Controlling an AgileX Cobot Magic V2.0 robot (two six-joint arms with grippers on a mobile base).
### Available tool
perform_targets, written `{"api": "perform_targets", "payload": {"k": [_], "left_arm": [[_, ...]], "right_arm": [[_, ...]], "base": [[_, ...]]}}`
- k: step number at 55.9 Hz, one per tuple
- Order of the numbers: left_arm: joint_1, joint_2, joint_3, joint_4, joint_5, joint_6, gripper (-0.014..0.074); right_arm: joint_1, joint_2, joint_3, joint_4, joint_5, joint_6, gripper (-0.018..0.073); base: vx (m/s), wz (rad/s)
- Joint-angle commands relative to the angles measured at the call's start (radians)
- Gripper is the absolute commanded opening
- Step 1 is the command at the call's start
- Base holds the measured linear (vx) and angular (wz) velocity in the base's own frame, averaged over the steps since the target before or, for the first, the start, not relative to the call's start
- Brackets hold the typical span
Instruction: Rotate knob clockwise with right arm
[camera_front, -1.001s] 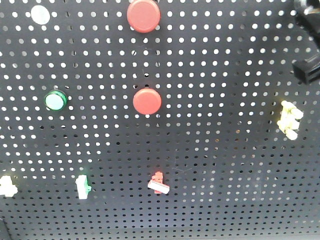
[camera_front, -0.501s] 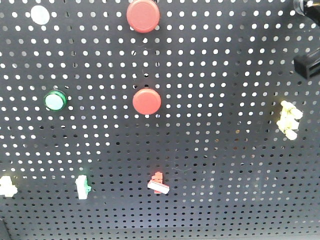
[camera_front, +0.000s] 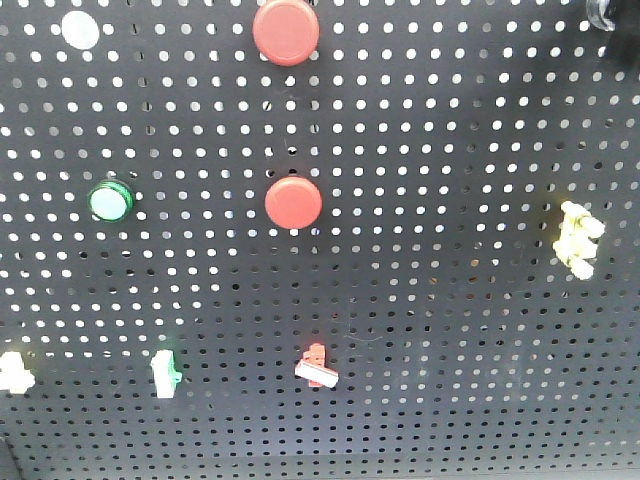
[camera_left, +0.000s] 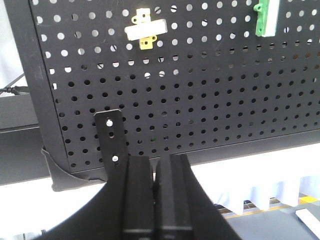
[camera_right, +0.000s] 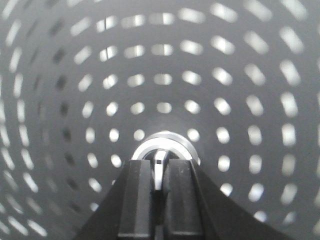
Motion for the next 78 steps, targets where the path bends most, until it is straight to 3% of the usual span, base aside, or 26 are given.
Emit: {"api": "perform_targets", "payload": {"k": [1,14,26,38,61,71,78], "left_arm": [[-0.007,-0.017,0.020,-0.008,-0.086,-0.003,0.0003],[-0.007,-0.017,0.020,-0.008,-0.086,-0.003,0.0003],[-0.007,-0.017,0.020,-0.008,-0.086,-0.003,0.0003],[-0.007,-0.017,0.020,-0.008,-0.086,-0.003,0.0003],[-0.007,-0.017,0.020,-0.008,-0.086,-0.003,0.0003],[-0.007,-0.017,0.020,-0.008,-0.086,-0.003,0.0003],[-0.007,-0.017,0.020,-0.008,-0.086,-0.003,0.0003]], "right_arm": [[0.003,0.003,-0.027,0.083,-0.058,0.068,-0.0010],[0.003,0.003,-0.027,0.235,-0.091,0.153,-0.0010],[0.003,0.003,-0.027,0.426,-0.098,0.154,-0.0009],[0.003,0.003,-0.027,0.553,-0.135,0.154,-0.0009],[0.003,0.003,-0.027,0.640,-0.141,0.154,0.0017],[0.003,0.003,-0.027,0.640,-0.146,0.154,0.0123],[0.003,-0.001,-0.027,0.640,-0.166,0.153,0.0257]], "base": [[0.00,0.00],[0.00,0.00],[0.00,0.00],[0.00,0.00],[0.00,0.00],[0.00,0.00],[0.00,0.00]]}}
